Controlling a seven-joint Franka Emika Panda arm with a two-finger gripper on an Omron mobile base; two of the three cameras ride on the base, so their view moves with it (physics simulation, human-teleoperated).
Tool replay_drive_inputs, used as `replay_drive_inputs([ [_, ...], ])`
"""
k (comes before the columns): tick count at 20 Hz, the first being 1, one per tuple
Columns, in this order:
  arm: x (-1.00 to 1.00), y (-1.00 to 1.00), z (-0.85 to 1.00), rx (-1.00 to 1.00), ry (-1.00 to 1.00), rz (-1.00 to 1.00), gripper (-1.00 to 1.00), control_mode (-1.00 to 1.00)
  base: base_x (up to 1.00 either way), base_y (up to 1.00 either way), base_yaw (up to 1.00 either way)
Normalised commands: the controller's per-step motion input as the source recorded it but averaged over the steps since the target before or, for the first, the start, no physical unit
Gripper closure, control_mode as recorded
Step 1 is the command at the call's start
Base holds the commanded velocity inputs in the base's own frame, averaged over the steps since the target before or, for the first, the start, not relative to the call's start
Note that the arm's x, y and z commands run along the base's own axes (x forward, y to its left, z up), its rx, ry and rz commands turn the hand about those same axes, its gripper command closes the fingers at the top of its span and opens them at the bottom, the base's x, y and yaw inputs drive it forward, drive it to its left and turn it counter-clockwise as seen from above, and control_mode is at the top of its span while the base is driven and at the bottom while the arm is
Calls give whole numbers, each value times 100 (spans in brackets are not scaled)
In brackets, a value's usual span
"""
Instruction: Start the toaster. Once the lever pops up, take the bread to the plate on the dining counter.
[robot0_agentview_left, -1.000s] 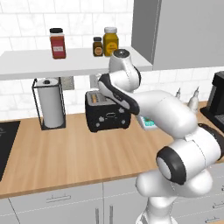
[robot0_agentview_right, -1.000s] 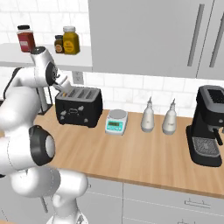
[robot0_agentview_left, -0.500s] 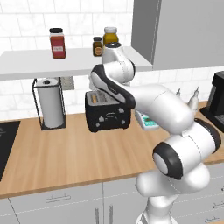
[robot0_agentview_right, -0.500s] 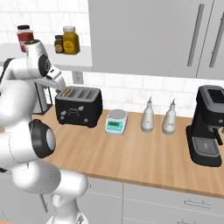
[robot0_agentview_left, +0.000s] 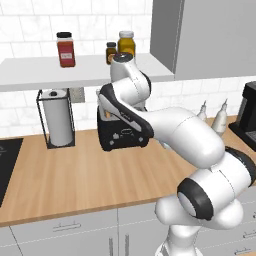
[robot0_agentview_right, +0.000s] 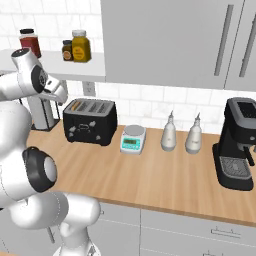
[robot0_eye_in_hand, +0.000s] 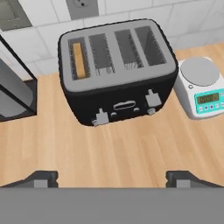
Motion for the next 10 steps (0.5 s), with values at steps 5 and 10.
replay_drive_inputs([
  [5, 0, 0, -3, -4, -6, 3, -100, -100, 0, 0, 0],
  [10, 0, 0, 0, 0, -2, 1, -100, -100, 0, 0, 0],
])
